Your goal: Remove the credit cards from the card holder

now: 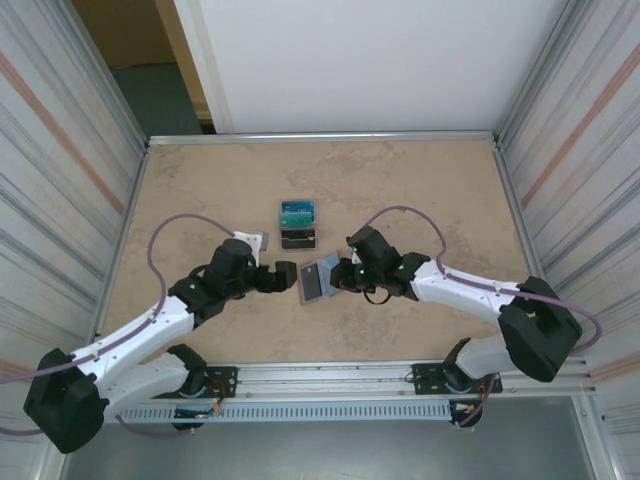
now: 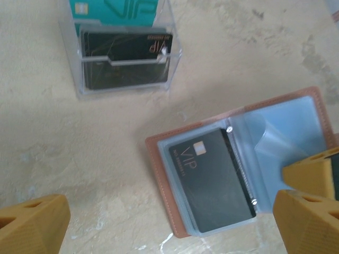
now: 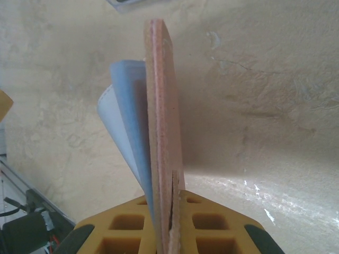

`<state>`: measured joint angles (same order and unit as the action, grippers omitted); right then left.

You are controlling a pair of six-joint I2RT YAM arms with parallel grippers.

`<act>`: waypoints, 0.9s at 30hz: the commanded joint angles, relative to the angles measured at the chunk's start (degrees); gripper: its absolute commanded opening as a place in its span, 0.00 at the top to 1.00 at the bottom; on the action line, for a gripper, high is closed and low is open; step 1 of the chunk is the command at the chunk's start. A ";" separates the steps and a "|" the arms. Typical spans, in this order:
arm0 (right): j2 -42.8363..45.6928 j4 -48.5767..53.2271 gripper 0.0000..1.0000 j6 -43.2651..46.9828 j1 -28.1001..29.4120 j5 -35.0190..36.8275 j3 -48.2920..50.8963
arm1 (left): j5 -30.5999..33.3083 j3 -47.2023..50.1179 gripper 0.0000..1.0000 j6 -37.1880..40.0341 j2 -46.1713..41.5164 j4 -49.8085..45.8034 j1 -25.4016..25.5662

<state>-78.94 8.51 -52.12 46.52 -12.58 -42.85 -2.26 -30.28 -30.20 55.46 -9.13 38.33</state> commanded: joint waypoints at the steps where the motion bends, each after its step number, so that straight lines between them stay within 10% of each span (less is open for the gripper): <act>1: -1.36 -2.05 0.99 -1.25 -0.19 -1.27 0.44 | 3.35 1.43 0.01 2.15 0.84 2.54 1.99; 27: 0.60 7.60 0.61 0.81 -2.39 5.73 1.52 | 13.42 -4.51 0.08 5.47 23.16 8.60 10.69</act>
<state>-80.79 12.12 -52.03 44.60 -10.07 -41.74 9.74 -33.10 -25.58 77.49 -2.09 48.77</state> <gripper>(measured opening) 0.384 0.916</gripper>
